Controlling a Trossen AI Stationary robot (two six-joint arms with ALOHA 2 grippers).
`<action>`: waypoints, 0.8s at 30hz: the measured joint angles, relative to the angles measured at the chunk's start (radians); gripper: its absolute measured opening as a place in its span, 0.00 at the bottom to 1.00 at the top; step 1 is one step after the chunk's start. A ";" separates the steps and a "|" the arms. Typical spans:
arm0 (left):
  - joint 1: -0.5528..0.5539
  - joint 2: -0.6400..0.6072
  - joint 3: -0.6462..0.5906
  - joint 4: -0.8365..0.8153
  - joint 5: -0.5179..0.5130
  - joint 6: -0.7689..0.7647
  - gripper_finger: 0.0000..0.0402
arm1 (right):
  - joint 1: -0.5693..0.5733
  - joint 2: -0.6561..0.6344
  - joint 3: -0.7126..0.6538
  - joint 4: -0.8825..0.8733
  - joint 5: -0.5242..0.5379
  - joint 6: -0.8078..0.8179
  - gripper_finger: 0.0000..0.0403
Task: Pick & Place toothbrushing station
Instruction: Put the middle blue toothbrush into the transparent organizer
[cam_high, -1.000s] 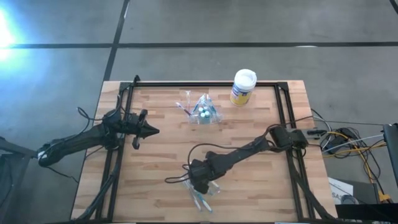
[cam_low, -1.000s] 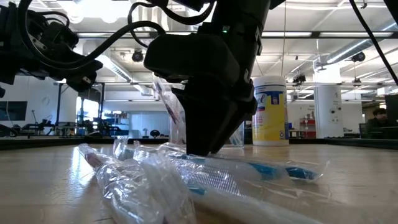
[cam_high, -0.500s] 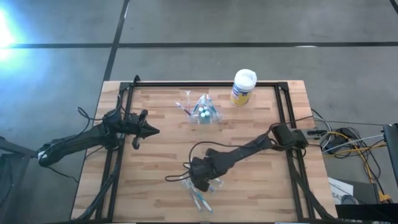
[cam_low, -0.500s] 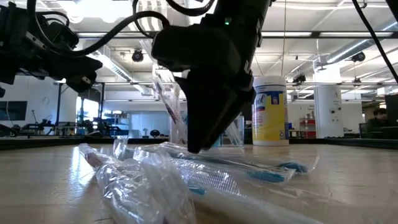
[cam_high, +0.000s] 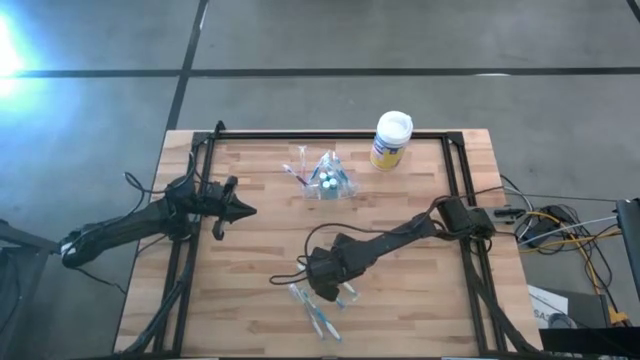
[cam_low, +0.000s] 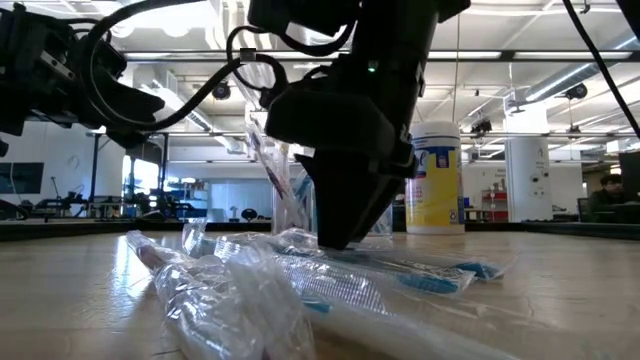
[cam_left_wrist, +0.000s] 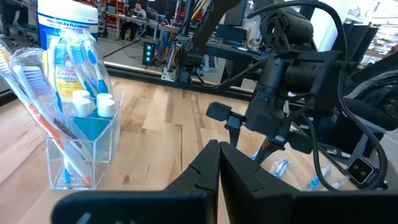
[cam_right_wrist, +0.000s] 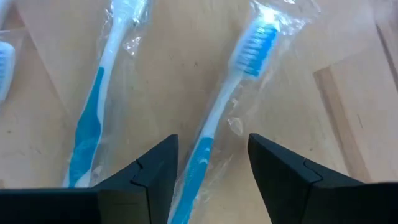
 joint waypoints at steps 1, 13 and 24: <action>0.000 0.000 0.000 0.000 0.001 0.000 0.04 | 0.000 -0.002 -0.009 0.006 0.000 0.000 0.48; 0.000 0.000 0.000 -0.001 0.001 -0.001 0.03 | -0.005 -0.010 -0.054 0.047 -0.026 -0.051 0.25; 0.000 0.000 0.000 -0.008 0.001 0.002 0.02 | -0.003 -0.059 -0.062 0.007 0.073 -0.118 0.04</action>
